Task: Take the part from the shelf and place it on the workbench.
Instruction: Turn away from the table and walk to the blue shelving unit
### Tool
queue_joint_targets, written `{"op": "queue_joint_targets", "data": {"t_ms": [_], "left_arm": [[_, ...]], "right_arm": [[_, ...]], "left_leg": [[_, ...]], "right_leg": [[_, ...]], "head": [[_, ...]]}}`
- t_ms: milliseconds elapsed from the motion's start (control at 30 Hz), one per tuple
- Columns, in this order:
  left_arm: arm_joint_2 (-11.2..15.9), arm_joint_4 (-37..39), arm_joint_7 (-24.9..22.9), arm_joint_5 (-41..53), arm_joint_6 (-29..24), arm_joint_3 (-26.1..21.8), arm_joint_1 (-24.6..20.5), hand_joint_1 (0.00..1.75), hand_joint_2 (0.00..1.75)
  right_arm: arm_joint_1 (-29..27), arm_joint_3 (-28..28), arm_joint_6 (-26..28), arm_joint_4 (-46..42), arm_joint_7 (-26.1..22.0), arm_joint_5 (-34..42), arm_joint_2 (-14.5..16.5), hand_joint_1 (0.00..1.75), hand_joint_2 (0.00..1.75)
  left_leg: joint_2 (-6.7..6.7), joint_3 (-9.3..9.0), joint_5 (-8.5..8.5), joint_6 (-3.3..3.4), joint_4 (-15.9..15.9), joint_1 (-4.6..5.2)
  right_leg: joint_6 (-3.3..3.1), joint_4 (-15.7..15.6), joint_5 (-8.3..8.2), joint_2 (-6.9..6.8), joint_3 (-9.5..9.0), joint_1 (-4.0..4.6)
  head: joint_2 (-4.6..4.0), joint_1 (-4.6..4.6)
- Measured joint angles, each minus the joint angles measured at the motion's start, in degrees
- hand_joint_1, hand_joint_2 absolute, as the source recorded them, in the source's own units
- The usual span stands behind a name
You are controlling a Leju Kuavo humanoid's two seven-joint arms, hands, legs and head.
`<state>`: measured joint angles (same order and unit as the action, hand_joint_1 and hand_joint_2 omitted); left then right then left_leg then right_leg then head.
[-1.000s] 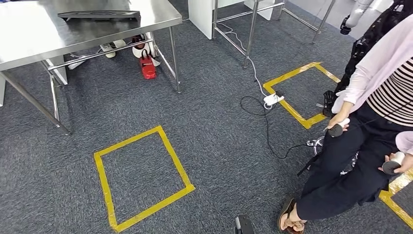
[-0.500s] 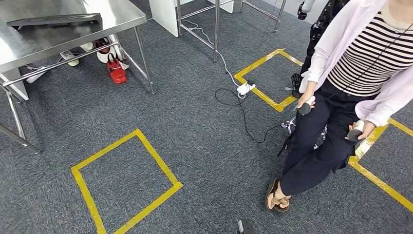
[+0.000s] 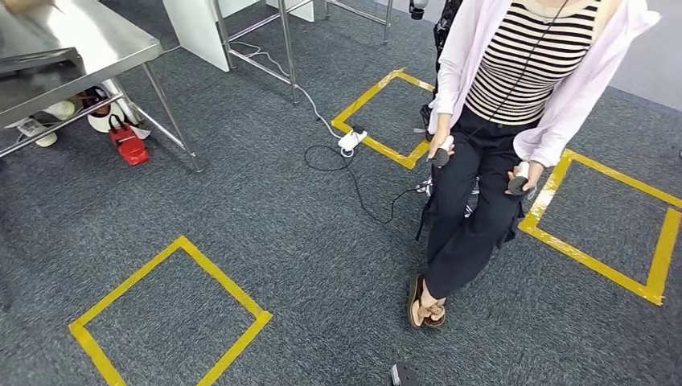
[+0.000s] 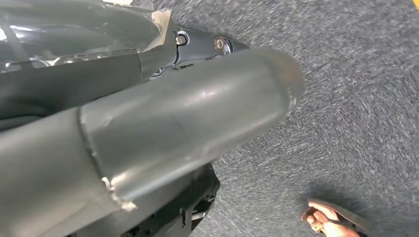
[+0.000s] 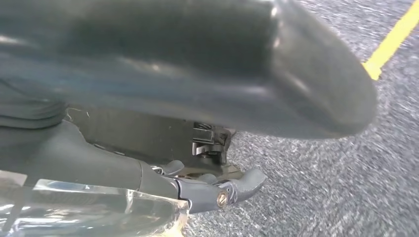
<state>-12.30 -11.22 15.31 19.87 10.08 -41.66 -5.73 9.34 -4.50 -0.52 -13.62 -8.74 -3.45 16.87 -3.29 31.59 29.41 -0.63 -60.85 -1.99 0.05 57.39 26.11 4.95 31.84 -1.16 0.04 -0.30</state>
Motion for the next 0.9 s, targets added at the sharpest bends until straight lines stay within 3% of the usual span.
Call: {"op": "queue_joint_targets", "data": {"t_ms": [67, 133, 167, 233, 300, 333, 367, 400, 433, 500, 533, 567, 633, 667, 733, 800, 833, 867, 900], "left_arm": [[0.05, 0.01, -0.04, 0.00, 0.00, 0.00, 0.00, 0.00, 0.00], [-0.01, 0.01, -0.09, 0.00, 0.00, -0.01, -0.04, 0.00, 0.00], [-0.07, 0.01, -0.10, 0.00, 0.02, -0.01, -0.09, 0.00, 0.00], [-0.15, 0.01, -0.12, 0.00, 0.05, -0.01, -0.14, 0.00, 0.00], [-0.12, 0.01, -0.14, 0.00, 0.06, -0.02, -0.04, 0.00, 0.00], [-0.09, 0.01, -0.14, 0.00, 0.05, -0.02, 0.02, 0.00, 0.00], [-0.07, 0.01, -0.14, 0.00, 0.05, -0.02, 0.03, 0.00, 0.00], [-0.06, 0.01, -0.13, 0.00, 0.04, -0.02, -0.01, 0.00, 0.00], [-0.07, 0.01, -0.13, 0.00, 0.04, -0.02, -0.05, 0.00, 0.00], [-0.13, 0.02, -0.24, -0.01, 0.04, -0.02, -0.12, 0.00, 0.00], [-0.16, 0.02, -0.65, -0.01, -0.04, -0.02, -0.10, 0.00, 0.00], [-0.22, 0.04, -1.33, -0.01, -0.16, -0.02, -0.04, 0.00, 0.00], [-0.45, 0.07, -2.61, 0.07, -0.46, -0.02, 0.25, 0.00, 0.00], [-0.56, 0.08, -2.91, 0.18, -0.59, -0.02, 0.45, 0.00, 0.00], [-0.66, 0.10, -2.92, 0.33, -0.87, -0.02, 0.95, 0.00, 0.00], [-0.64, 0.14, -2.90, 0.24, -1.04, -0.03, 1.39, 0.00, 0.00], [-0.63, 0.16, -2.88, 0.11, -1.07, -0.04, 1.57, 0.00, 0.00], [-0.60, 0.17, -2.86, 0.00, -1.07, -0.06, 1.76, 0.00, 0.00], [-0.56, 0.18, -2.83, -0.05, -1.13, -0.08, 1.93, 0.00, 0.00]], "right_arm": [[0.08, 0.00, 0.00, 0.00, 0.00, 0.00, 0.02, 0.00, 0.00], [0.01, 0.00, 0.00, 0.00, 0.00, 0.00, 0.01, 0.00, 0.00], [-0.04, 0.00, 0.00, 0.00, 0.00, 0.00, -0.01, 0.00, 0.00], [-0.03, 0.00, 0.00, 0.00, 0.00, 0.00, -0.02, 0.00, 0.00], [0.01, 0.00, 0.00, 0.01, 0.00, 0.00, -0.03, 0.00, 0.00], [-0.04, 0.00, 0.00, 0.02, 0.00, 0.00, -0.06, 0.00, 0.00], [-0.13, 0.00, 0.00, 0.03, 0.00, 0.00, -0.09, 0.00, 0.00], [-0.20, 0.00, 0.00, 0.04, 0.00, 0.00, -0.11, 0.00, 0.00], [-0.24, 0.00, 0.00, 0.04, 0.01, 0.00, -0.12, 0.00, 0.00], [-0.15, 0.00, 0.00, 0.04, 0.18, 0.05, -0.13, 0.00, 0.00], [-0.16, -0.01, 0.05, 0.07, 0.69, 0.25, -0.10, 0.00, 0.00], [-0.37, -0.04, 0.18, 0.13, 1.42, 0.56, -0.07, 0.00, 0.00], [-1.24, -0.17, 0.59, 0.35, 2.74, 1.23, 0.00, 0.00, 0.00], [-1.74, -0.29, 0.81, 0.48, 2.91, 1.48, 0.03, 0.00, 0.00], [-2.26, -0.52, 1.07, 0.69, 2.80, 1.82, 0.10, 0.00, 0.00], [-2.38, -0.75, 1.18, 0.88, 2.85, 2.03, 0.16, 0.00, 0.00], [-2.37, -0.85, 1.20, 0.98, 2.96, 2.07, 0.16, 0.00, 0.00], [-2.38, -0.94, 1.20, 1.05, 3.09, 2.09, 0.16, 0.00, 0.00], [-2.37, -0.99, 1.16, 1.10, 3.25, 2.09, 0.15, 0.00, 0.00]], "left_leg": [[-1.39, -1.05, -0.43, 0.22, 2.62, 0.09], [-0.26, -1.01, -0.78, 0.91, 2.98, 0.38], [0.44, -1.00, -1.04, 1.42, 3.23, 0.44], [2.06, -0.91, -1.45, 2.40, 3.67, 0.46], [3.80, -0.71, -1.49, 2.79, 3.67, 0.83], [4.69, -0.66, -1.49, 2.84, 3.66, 1.03], [5.53, -0.63, -1.49, 2.85, 3.65, 1.19], [6.31, -0.65, -1.49, 2.85, 3.64, 1.30], [7.02, -0.71, -1.48, 2.83, 3.64, 1.36], [8.17, -0.94, -1.43, 2.67, 3.69, 1.52], [8.63, -1.11, -1.36, 2.46, 3.75, 1.57], [9.08, -1.30, -1.30, 2.18, 3.82, 1.58], [10.09, -1.69, -1.20, 1.51, 4.06, 1.54], [9.89, -1.74, -0.90, 1.19, 3.88, 1.45], [7.39, -0.75, 1.46, 0.71, 1.00, 1.18], [4.22, 2.16, 5.54, 0.31, -6.03, 0.87], [3.58, 3.72, 6.99, 0.09, -9.49, 0.82], [3.34, 4.71, 7.35, -0.09, -11.45, 0.76], [3.22, 4.74, 6.46, -0.24, -11.25, 0.64]], "right_leg": [[0.76, 0.07, -0.30, 1.11, 0.65, 0.21], [1.77, -0.10, -0.72, 1.98, 1.37, 0.18], [2.00, 0.44, -0.50, 1.40, 1.88, 0.21], [1.81, 4.69, 1.62, -1.42, 4.19, 0.40], [1.55, 12.22, 4.87, -3.74, 7.73, 0.40], [1.67, 15.13, 5.87, -4.10, 8.94, 0.37], [1.92, 16.03, 6.03, -4.30, 9.11, 0.32], [2.25, 14.44, 5.29, -4.56, 7.98, 0.30], [2.53, 10.67, 3.94, -5.10, 5.72, 0.31], [2.39, 2.32, 1.51, -7.41, 1.12, 0.69], [2.01, -0.04, 0.89, -8.36, -0.04, 0.96], [1.56, -0.92, 0.71, -8.85, -0.33, 1.27], [0.83, -1.11, 0.44, -7.97, -0.16, 1.45], [0.48, -1.40, 0.18, -7.28, -0.36, 1.11], [-0.40, -1.98, -0.54, -5.92, -0.74, 0.27], [-0.86, -2.08, -0.90, -4.63, -0.69, -0.05], [-0.87, -2.06, -0.92, -3.92, -0.63, -0.02], [-0.85, -2.02, -0.93, -3.15, -0.61, -0.01], [-0.82, -1.92, -0.93, -2.31, -0.62, -0.04]], "head": [[0.00, 0.02], [0.00, 0.02], [0.00, 0.04], [0.00, 0.37], [0.00, 0.64], [0.00, 0.67], [0.00, 0.66], [0.00, 0.66], [0.00, 0.67], [0.00, 0.62], [0.00, 0.62], [0.00, 0.56], [0.00, 0.58], [0.00, 0.52], [0.00, 0.36], [0.00, 0.12], [0.00, 0.06], [0.00, 0.05], [0.00, 0.04]]}}
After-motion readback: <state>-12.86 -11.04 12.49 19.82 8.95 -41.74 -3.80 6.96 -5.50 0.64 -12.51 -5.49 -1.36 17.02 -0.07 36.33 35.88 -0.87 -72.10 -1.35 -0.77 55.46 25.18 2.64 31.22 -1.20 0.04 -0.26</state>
